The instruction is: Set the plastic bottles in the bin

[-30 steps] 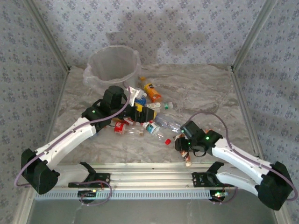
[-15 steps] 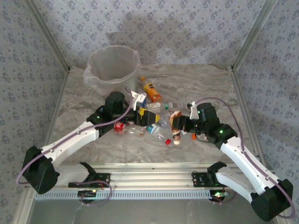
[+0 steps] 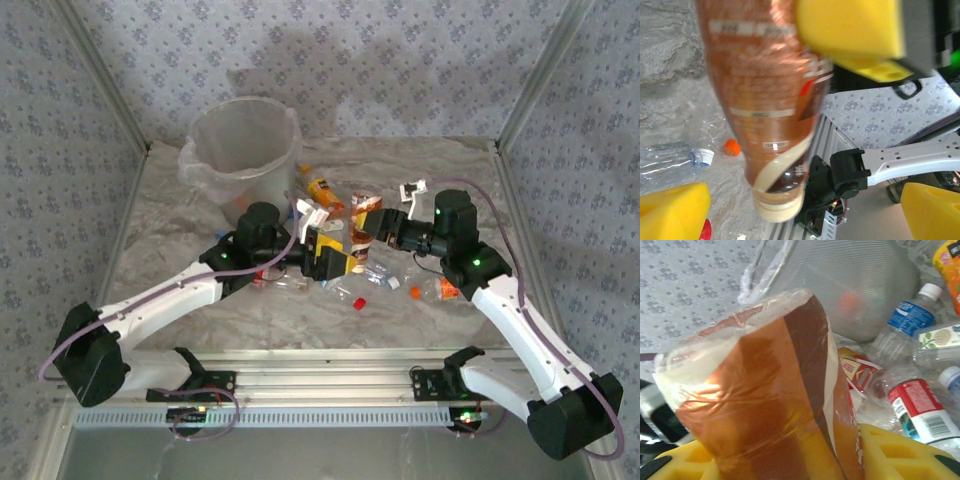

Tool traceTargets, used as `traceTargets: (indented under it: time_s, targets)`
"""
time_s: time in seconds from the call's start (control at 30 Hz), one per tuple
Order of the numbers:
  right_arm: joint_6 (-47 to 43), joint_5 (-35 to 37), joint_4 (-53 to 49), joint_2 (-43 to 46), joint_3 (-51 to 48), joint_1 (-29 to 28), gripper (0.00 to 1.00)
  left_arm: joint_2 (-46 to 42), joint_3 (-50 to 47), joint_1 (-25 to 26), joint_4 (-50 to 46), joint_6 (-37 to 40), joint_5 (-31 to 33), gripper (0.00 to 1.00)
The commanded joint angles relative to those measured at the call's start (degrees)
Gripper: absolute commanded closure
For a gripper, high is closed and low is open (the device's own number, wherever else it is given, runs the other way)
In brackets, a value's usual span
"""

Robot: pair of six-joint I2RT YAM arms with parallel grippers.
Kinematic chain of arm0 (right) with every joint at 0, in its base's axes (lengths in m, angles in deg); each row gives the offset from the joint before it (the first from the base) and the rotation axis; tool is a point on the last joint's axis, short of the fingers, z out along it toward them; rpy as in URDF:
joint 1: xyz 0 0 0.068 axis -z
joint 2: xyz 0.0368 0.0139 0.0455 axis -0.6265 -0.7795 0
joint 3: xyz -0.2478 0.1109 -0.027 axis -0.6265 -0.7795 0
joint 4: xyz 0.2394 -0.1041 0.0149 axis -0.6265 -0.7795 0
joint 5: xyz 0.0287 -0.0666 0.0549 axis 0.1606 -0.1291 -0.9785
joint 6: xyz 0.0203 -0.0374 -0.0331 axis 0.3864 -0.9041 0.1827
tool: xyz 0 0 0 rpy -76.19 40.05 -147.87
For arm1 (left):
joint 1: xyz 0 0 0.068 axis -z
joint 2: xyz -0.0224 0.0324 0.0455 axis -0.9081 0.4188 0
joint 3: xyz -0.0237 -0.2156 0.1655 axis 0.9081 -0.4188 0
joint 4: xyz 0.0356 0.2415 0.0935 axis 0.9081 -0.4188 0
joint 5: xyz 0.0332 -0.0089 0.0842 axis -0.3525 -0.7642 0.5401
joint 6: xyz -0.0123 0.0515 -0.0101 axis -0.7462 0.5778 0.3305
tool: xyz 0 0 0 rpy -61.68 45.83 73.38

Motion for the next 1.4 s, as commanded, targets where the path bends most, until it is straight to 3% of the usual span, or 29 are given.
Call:
traceTargets:
  time_s: [0.0, 0.17, 0.43, 0.63, 0.7, 0.83, 0.93, 1.13, 1.37]
  targets:
    - [4.26, -3.31, 4.96, -0.04, 1.68, 0.48, 0.50, 1.04, 2.54, 1.12, 2.92, 1.13, 1.86, 0.05]
    - [6.25, -4.17, 6.87, -0.27, 1.22, 0.52, 0.51, 3.00, 4.10, 2.18, 4.31, 0.17, 2.32, 0.15]
    - [6.65, -4.36, 7.59, 0.04, 0.45, 0.55, 0.51, 4.92, 5.40, 3.27, 6.55, -1.95, 1.87, 0.54]
    - [6.82, -4.27, 7.59, 0.41, -0.30, 0.70, 0.51, 4.38, 5.53, 3.50, 6.87, -2.52, 1.96, 0.66]
    - [6.66, -4.05, 7.30, 0.59, -0.37, 0.74, 0.47, 3.98, 5.54, 3.49, 6.79, -2.78, 2.29, 0.68]
    - [5.37, -3.53, 6.23, 2.24, -0.54, 1.56, 0.23, 2.77, 6.27, 3.40, 4.25, -3.35, 3.90, 0.69]
    - [3.62, -4.71, 4.93, 3.57, -0.77, 2.63, 0.15, 1.79, 7.76, 2.83, -0.04, -2.61, 4.88, 0.69]
    - [-2.15, -7.40, 1.31, 7.77, -0.50, 3.82, 0.07, 0.36, 13.68, -1.52, -12.56, -0.21, 5.77, 0.69]
    - [-9.07, -4.58, -6.29, 12.32, 1.55, 4.55, 0.02, 0.43, 26.41, -9.82, -34.60, 10.44, 11.56, 0.68]
